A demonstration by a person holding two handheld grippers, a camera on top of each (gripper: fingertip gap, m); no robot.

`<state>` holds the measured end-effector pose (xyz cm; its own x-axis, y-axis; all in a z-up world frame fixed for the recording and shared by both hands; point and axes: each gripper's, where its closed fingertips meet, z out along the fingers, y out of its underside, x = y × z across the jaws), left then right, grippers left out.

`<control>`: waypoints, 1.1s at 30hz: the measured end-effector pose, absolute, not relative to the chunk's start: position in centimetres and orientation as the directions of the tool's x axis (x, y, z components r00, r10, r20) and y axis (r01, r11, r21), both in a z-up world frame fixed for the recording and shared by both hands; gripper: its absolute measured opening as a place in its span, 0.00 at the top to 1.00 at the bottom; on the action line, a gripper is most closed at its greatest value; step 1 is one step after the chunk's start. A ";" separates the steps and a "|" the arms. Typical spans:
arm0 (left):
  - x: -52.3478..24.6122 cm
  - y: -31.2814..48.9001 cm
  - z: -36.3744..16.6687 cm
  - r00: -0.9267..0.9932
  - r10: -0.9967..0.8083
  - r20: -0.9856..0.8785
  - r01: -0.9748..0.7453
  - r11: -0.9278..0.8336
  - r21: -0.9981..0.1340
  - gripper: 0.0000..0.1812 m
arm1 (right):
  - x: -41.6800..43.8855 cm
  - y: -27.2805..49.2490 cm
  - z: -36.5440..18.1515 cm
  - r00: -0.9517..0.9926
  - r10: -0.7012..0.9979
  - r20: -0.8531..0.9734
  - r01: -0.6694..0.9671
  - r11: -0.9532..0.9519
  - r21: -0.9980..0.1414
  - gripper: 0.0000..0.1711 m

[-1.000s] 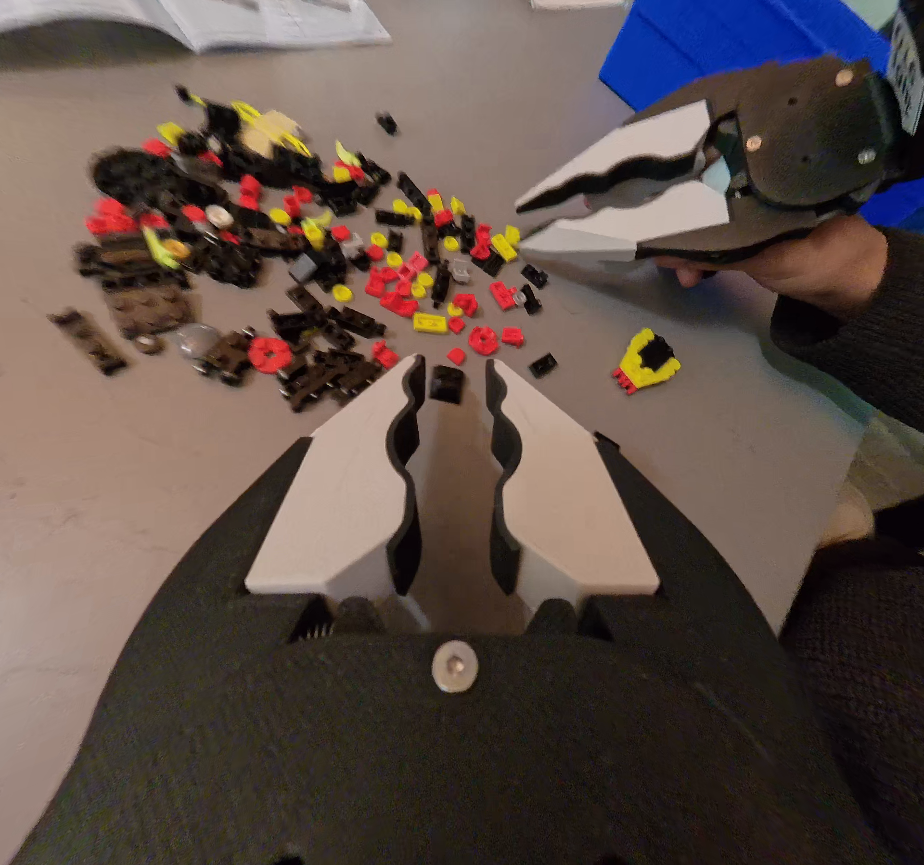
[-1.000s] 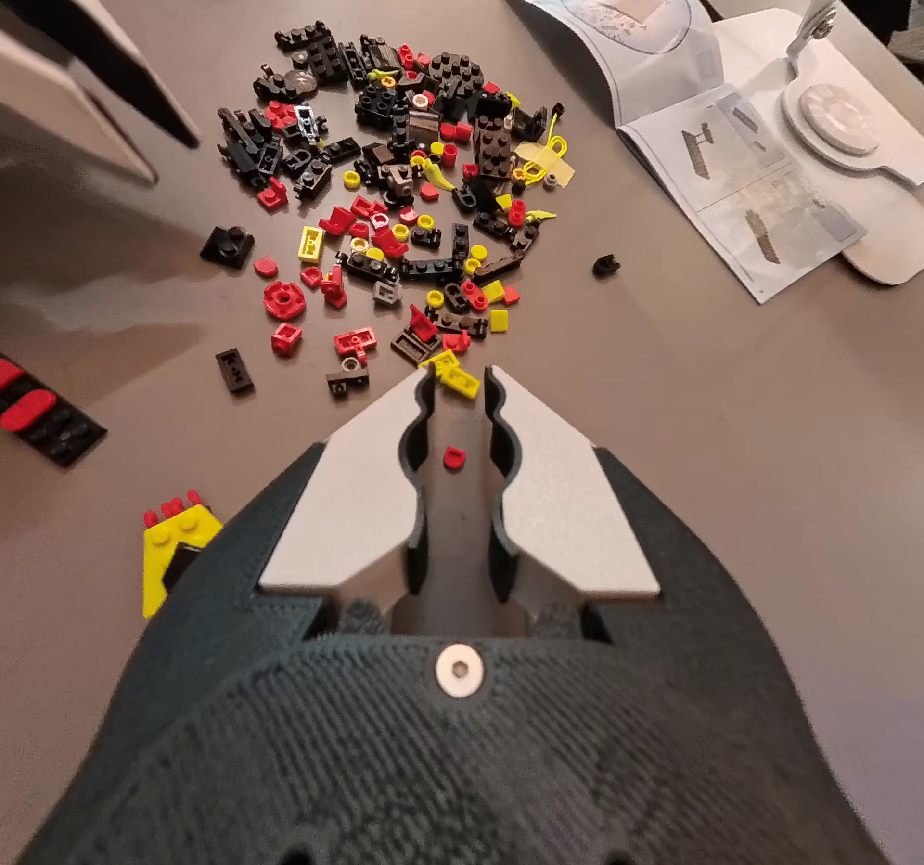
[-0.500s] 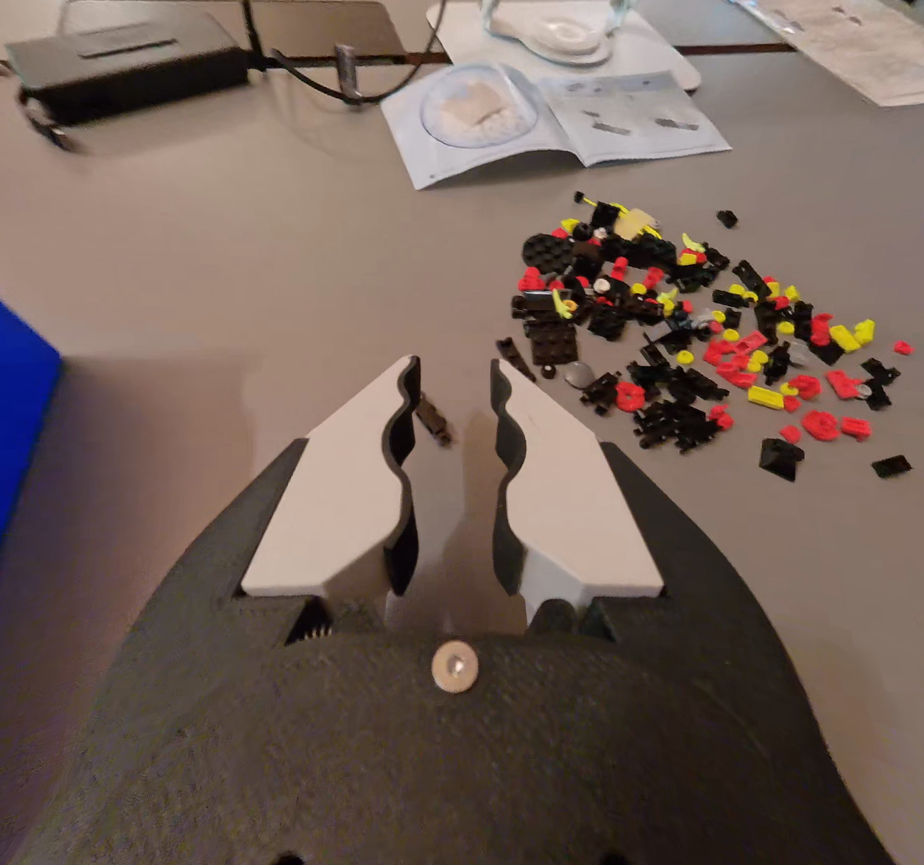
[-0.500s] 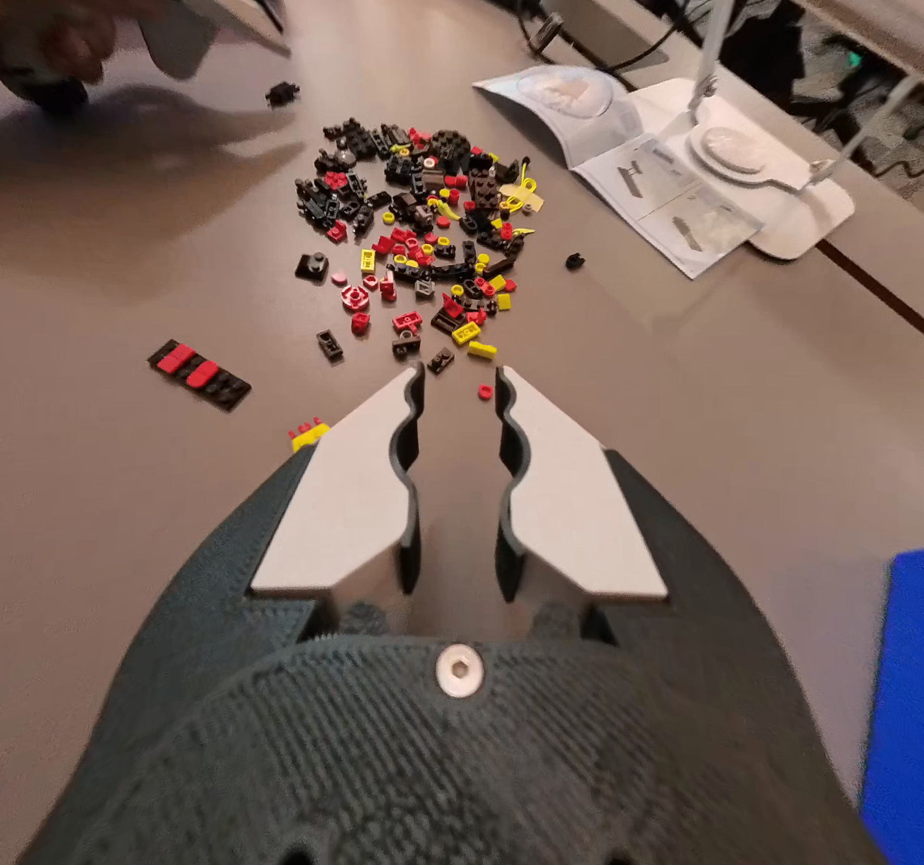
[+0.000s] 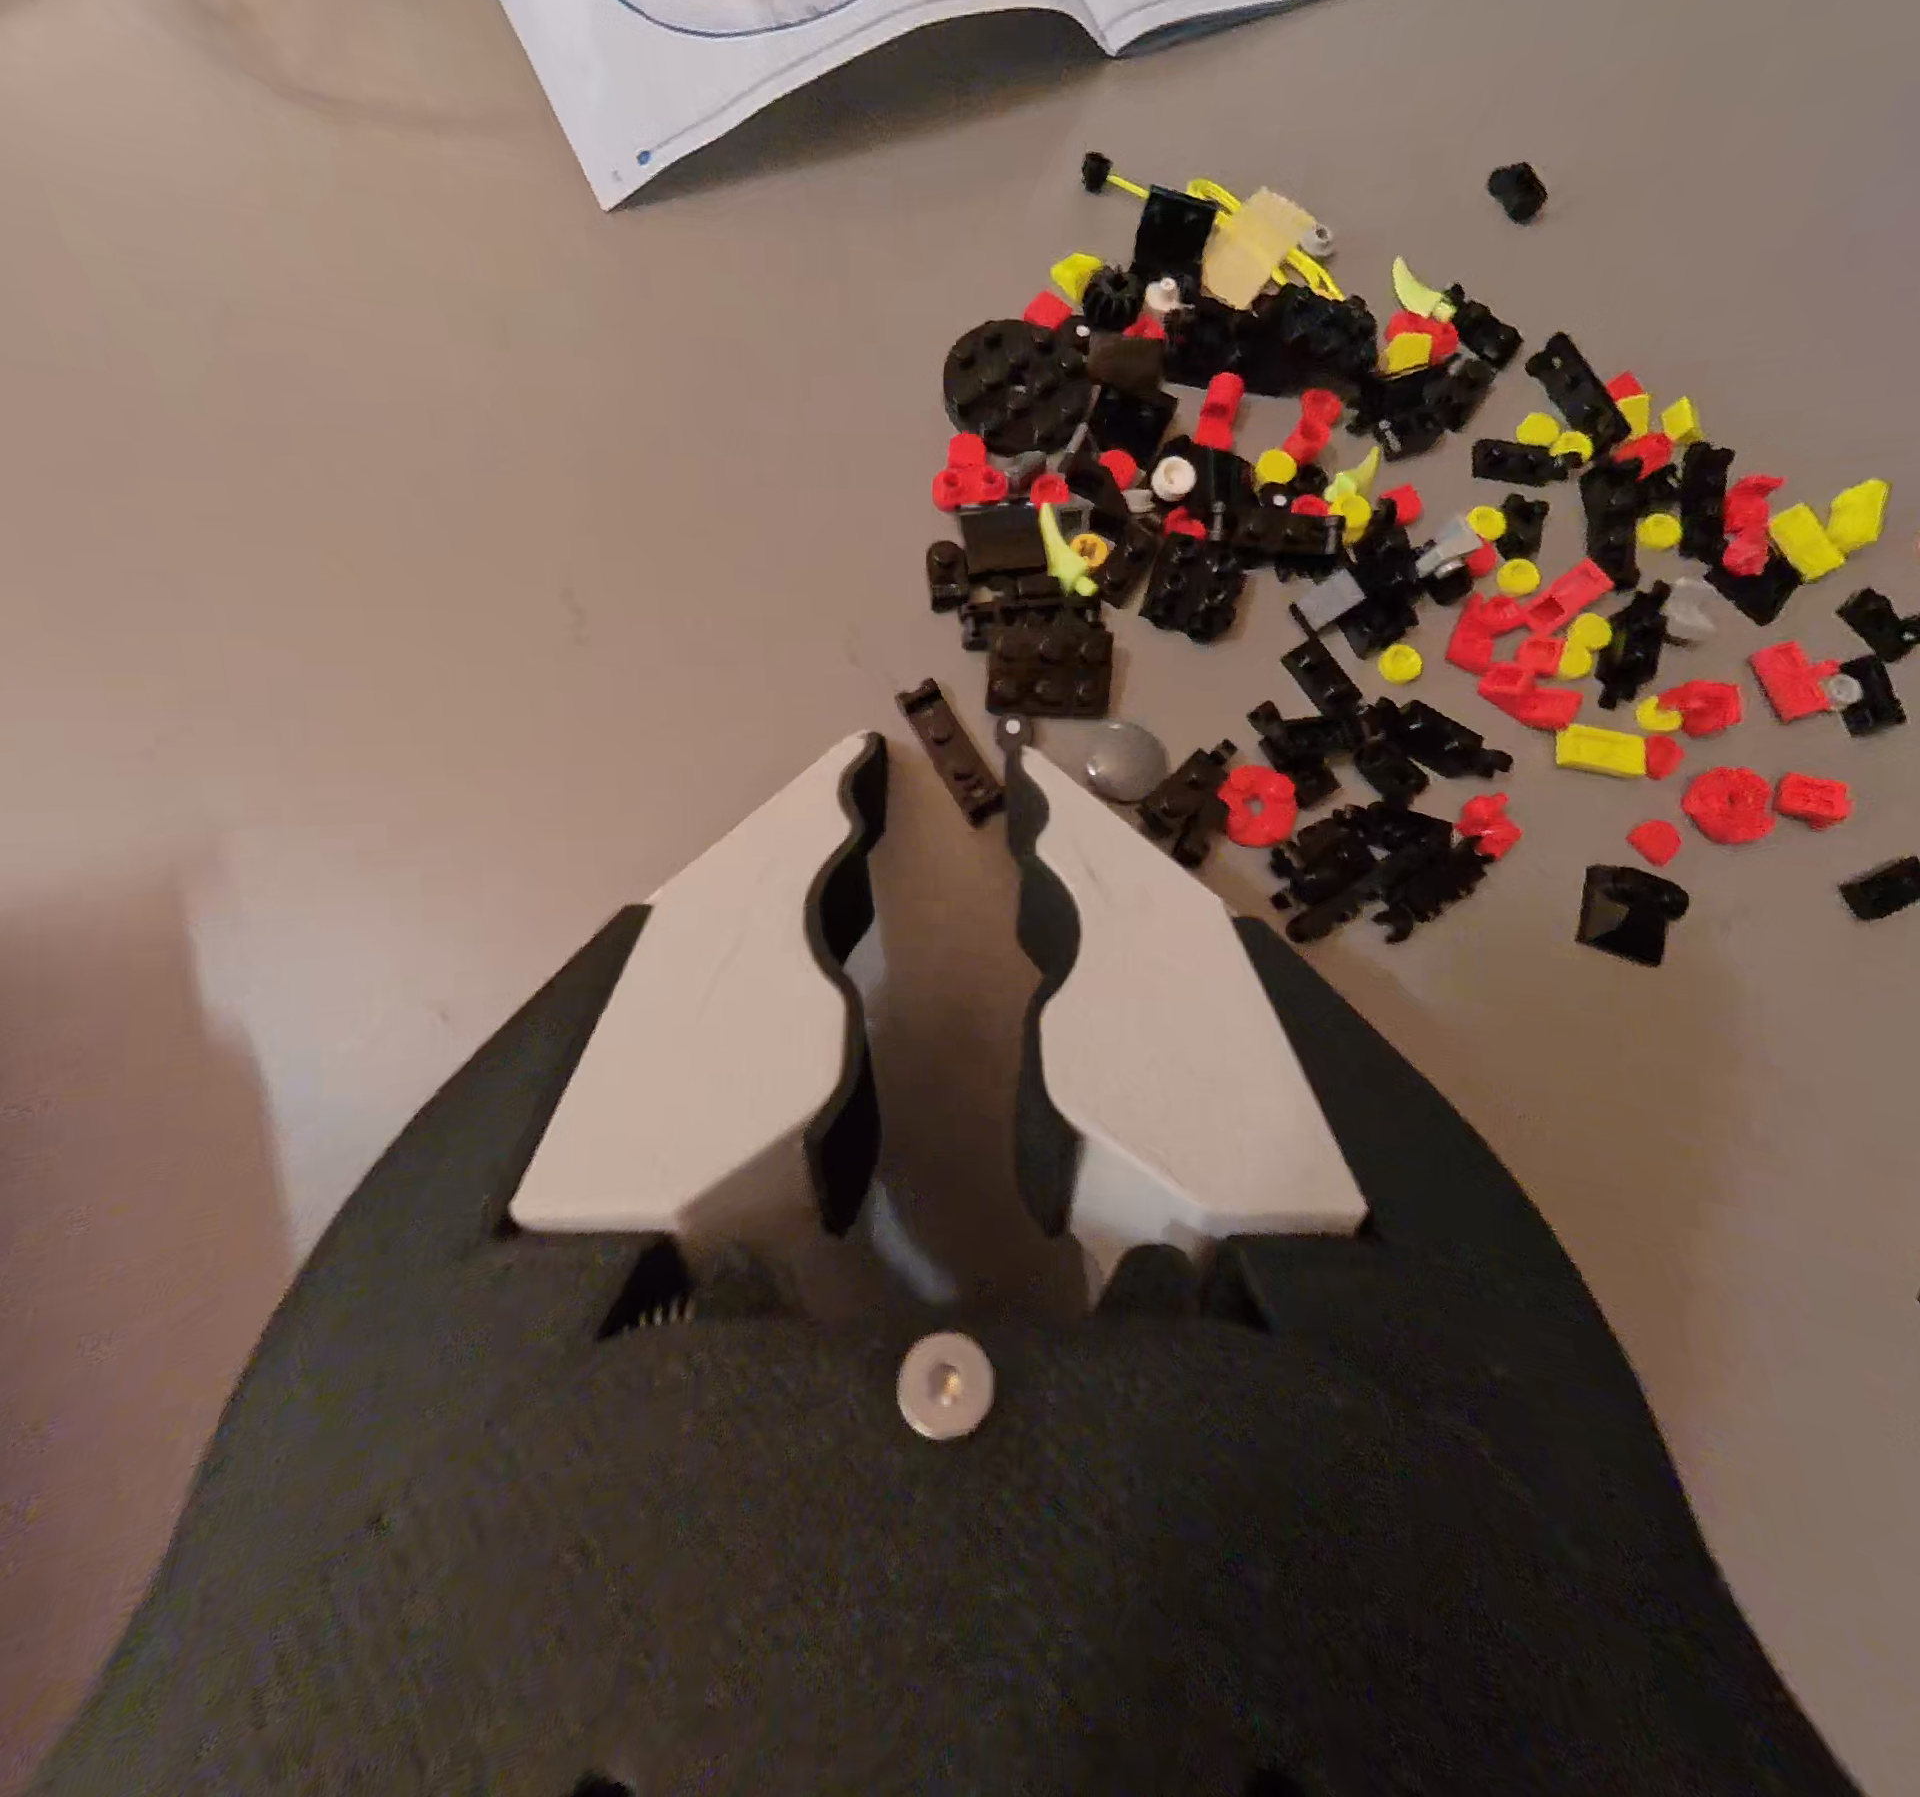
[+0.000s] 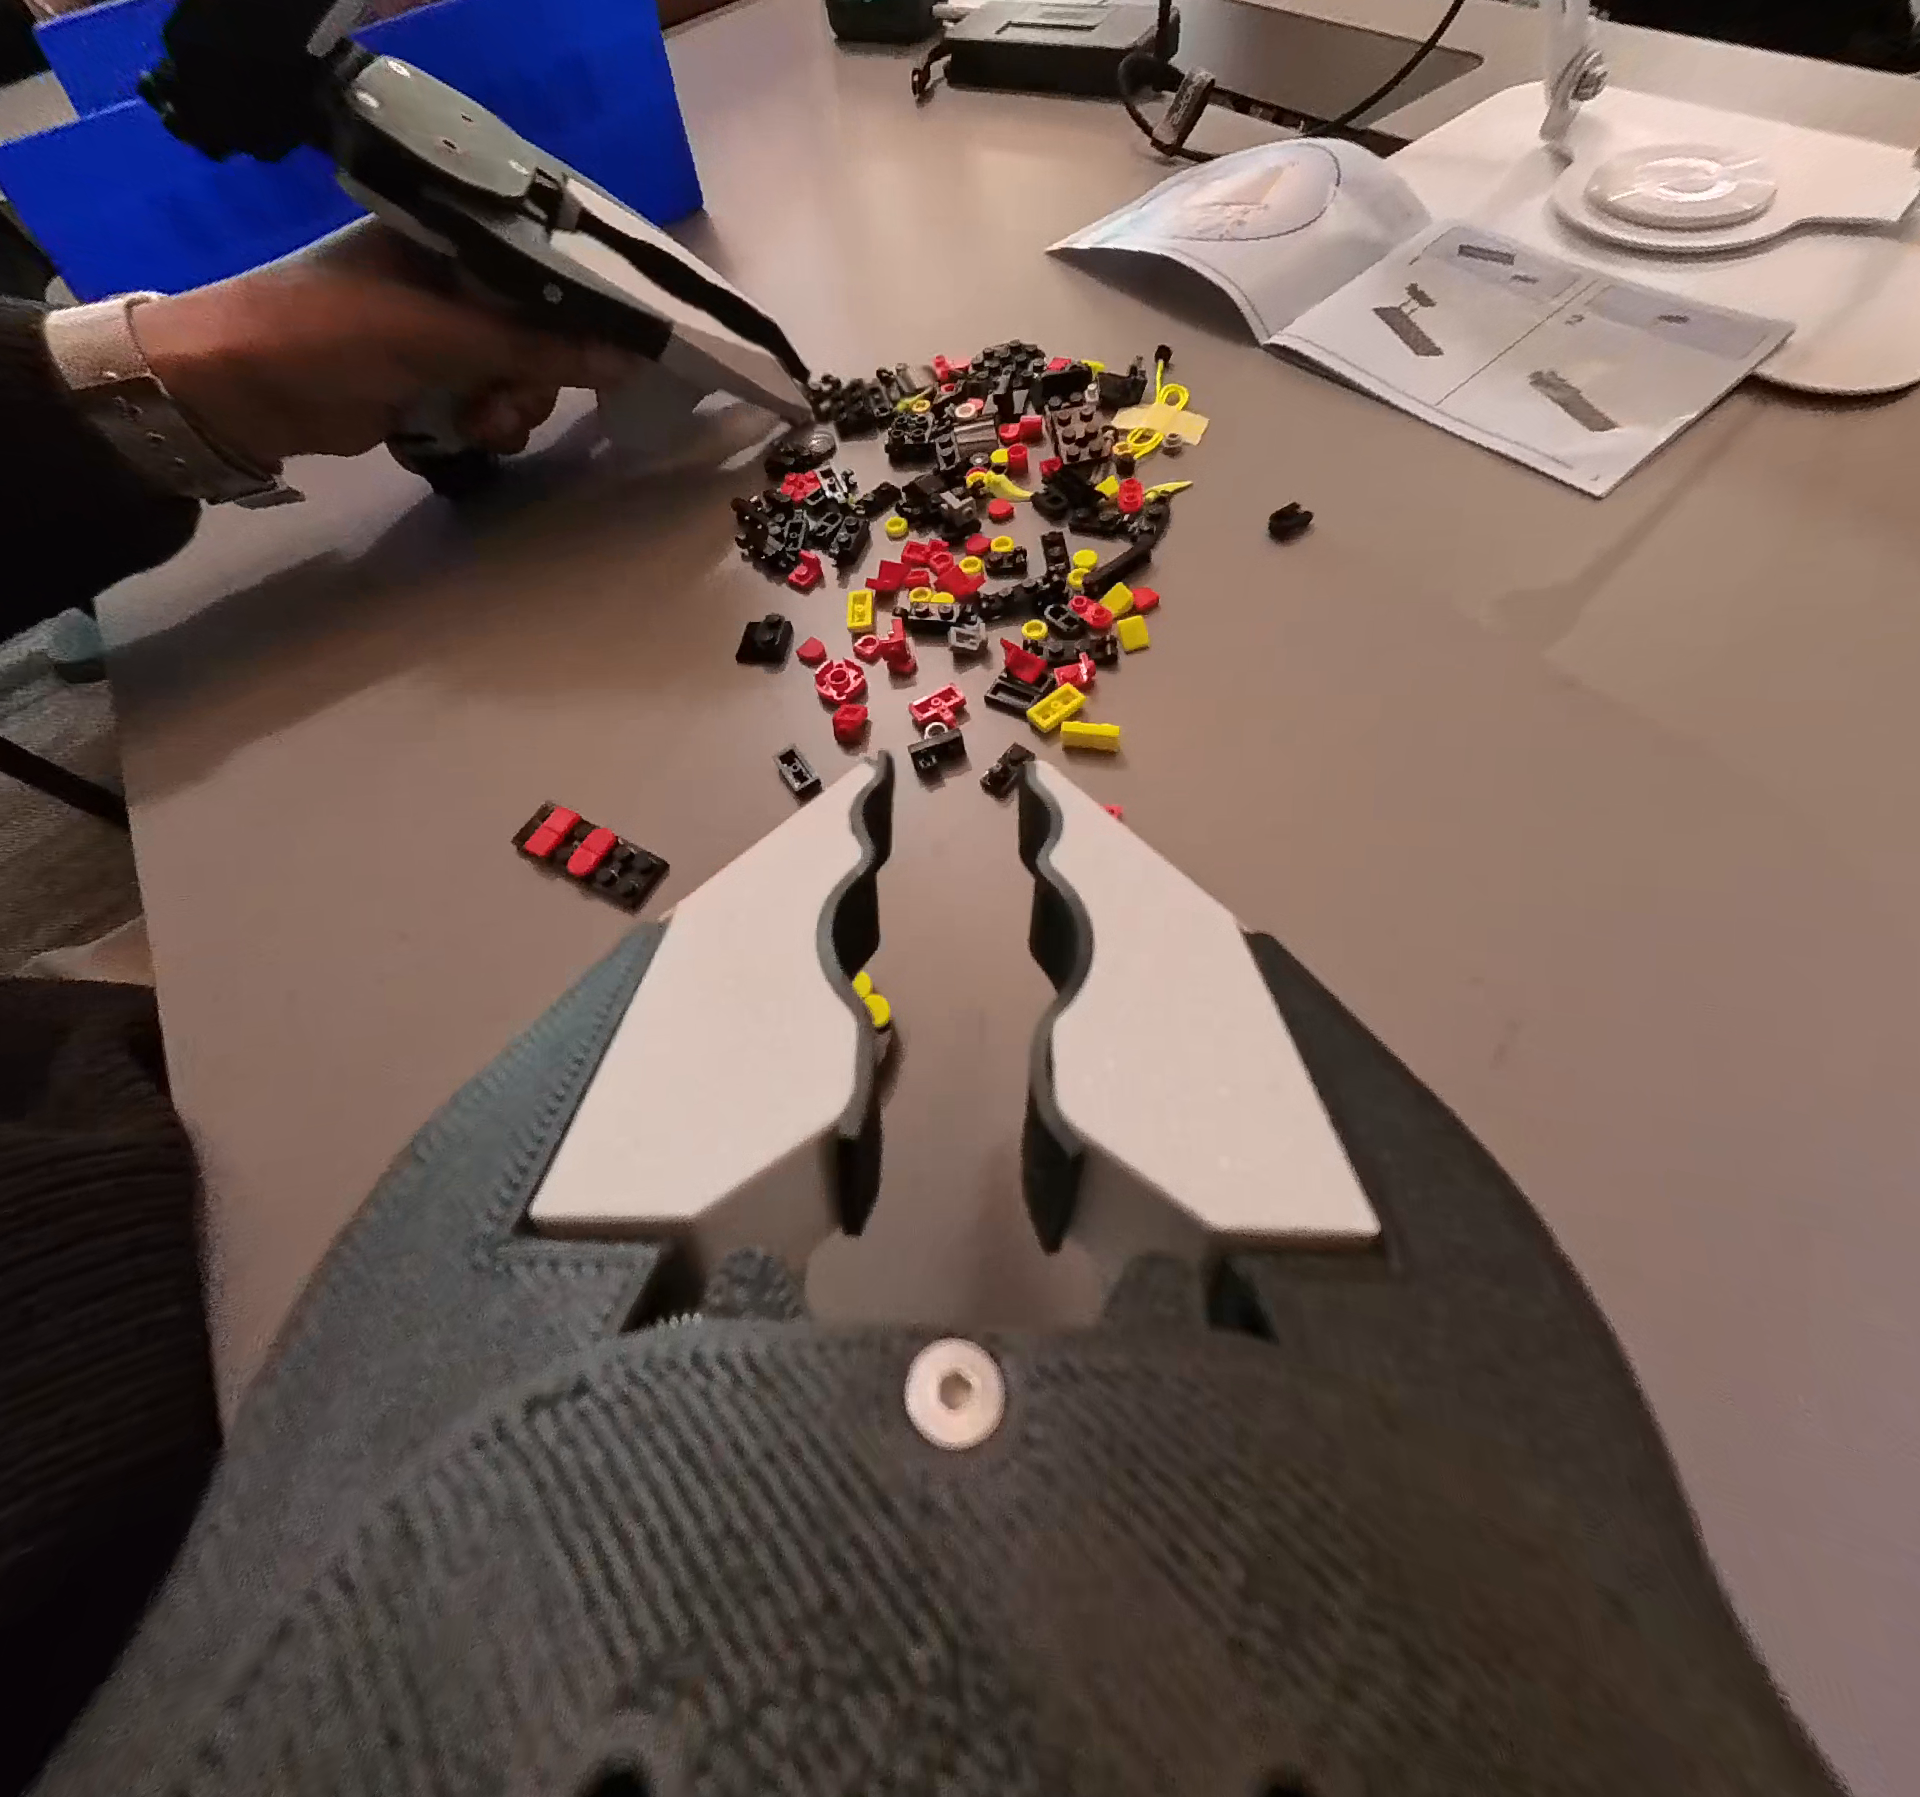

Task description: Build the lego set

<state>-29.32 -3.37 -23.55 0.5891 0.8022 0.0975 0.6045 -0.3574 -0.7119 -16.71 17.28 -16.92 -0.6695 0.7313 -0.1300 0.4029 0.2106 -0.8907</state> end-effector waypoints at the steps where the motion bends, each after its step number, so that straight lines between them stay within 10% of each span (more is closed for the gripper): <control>1: -29.1 -3.1 -23.5 0.603 0.789 0.116 0.605 -0.358 -0.712 0.95 | -16.7 17.2 -16.9 -0.674 0.729 -0.123 0.399 0.219 -0.891 0.87; 33: -28.1 0.4 -21.0 0.705 0.708 0.045 0.433 -0.378 -0.818 0.87 | -16.0 16.1 -17.1 -0.713 0.697 -0.073 0.366 0.282 -0.887 0.88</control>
<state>-28.06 0.41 -21.02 0.7046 0.7082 0.0449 0.4325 -0.3784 -0.8184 -15.95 16.06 -17.11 -0.7133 0.6971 -0.0727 0.3656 0.2817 -0.8871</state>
